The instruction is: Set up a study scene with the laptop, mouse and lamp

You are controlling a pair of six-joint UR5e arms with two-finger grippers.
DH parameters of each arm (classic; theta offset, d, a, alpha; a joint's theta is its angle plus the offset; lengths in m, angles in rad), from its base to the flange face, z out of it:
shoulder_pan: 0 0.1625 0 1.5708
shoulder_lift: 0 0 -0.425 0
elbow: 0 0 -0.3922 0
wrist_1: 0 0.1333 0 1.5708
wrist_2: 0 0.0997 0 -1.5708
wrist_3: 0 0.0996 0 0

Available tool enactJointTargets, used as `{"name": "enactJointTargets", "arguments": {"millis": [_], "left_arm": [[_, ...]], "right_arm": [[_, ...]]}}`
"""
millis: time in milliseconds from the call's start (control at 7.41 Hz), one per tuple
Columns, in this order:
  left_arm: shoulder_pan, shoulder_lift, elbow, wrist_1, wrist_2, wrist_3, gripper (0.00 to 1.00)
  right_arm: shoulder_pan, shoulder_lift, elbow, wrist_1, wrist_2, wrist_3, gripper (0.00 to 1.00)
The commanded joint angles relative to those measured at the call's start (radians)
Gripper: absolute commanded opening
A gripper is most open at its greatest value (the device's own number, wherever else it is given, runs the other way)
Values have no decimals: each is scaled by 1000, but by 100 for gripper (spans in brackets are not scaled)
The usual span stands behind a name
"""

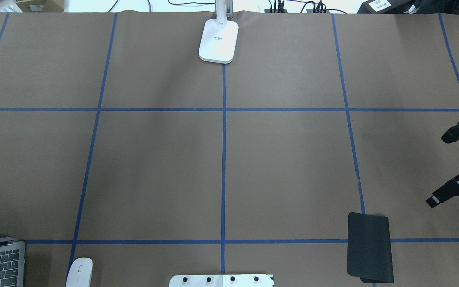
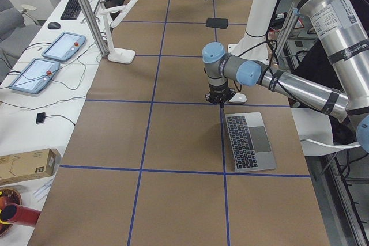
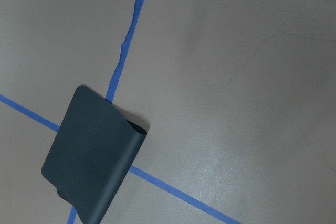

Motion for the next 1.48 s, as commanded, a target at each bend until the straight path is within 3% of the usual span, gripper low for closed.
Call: {"name": "enactJointTargets", "arguments": {"millis": [0, 1349], "left_arm": [[-9, 1, -9, 5, 2, 1, 4], [-103, 4, -62, 67, 6, 110, 1]], "right_arm": [[1, 21, -21, 0, 4, -2, 100], [2, 20, 26, 4, 28, -2, 100]]}}
